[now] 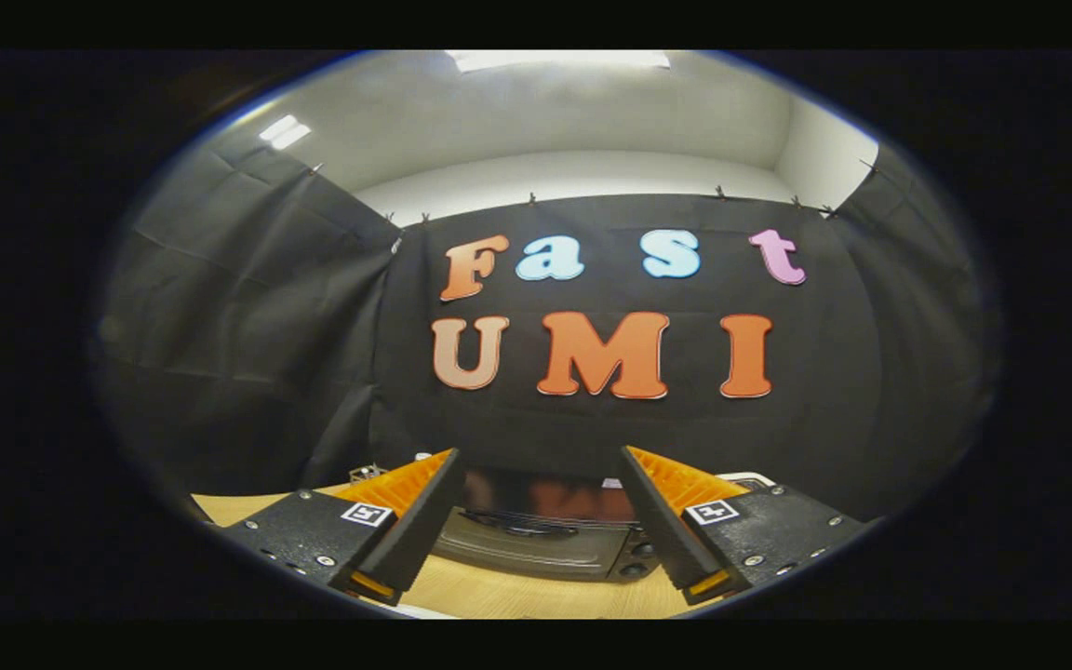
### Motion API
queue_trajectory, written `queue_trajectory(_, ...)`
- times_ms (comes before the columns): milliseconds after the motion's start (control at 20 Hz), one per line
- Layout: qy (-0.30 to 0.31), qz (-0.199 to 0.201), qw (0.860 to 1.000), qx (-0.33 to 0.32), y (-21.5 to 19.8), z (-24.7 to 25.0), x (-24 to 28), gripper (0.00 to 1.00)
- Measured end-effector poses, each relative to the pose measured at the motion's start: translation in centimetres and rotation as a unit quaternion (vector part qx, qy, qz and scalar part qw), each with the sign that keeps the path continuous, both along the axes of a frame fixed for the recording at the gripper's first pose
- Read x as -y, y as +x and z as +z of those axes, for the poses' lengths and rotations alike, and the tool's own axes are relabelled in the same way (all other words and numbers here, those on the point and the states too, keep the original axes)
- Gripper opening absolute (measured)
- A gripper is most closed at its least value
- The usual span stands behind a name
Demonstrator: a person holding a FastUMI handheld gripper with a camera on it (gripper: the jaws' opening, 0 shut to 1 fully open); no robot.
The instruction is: Open the toaster oven, put the food inside, and close the toaster oven door.
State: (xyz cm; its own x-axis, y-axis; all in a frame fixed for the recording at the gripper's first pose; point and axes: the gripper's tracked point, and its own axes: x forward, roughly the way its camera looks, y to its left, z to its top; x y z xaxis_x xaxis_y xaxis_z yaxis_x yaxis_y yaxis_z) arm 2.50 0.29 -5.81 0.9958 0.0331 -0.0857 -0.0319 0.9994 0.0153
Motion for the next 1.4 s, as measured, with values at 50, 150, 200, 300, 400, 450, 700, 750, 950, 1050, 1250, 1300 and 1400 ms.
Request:
queue_trajectory(50,-0.004,0.003,1.000,-0.004,0.3,-0.5,-0.3,0.99)
queue_trajectory(150,-0.012,0.011,1.000,-0.007,1.2,-1.7,-1.2,0.99)
queue_trajectory(200,-0.012,0.017,1.000,-0.008,1.8,-2.3,-1.9,0.99)
queue_trajectory(300,-0.007,0.023,1.000,-0.019,3.3,-3.9,-2.6,0.99)
queue_trajectory(400,-0.006,0.023,0.999,-0.035,4.8,-5.7,-2.9,0.99)
queue_trajectory(450,-0.008,0.022,0.999,-0.044,5.6,-6.7,-2.9,0.99)
queue_trajectory(700,0.012,0.002,0.995,-0.101,9.2,-12.7,-1.8,0.99)
queue_trajectory(750,0.030,-0.001,0.993,-0.115,9.6,-13.8,-1.7,0.99)
queue_trajectory(950,0.035,-0.008,0.991,-0.131,11.1,-16.1,-1.9,0.99)
queue_trajectory(1050,0.014,-0.009,0.991,-0.135,11.2,-17.1,-2.0,0.98)
queue_trajectory(1250,0.033,-0.005,0.989,-0.145,11.3,-18.2,-2.2,0.99)
queue_trajectory(1300,0.033,-0.008,0.990,-0.138,11.3,-18.0,-1.9,0.97)
queue_trajectory(1400,0.031,-0.005,0.990,-0.139,11.1,-18.1,-1.7,0.90)
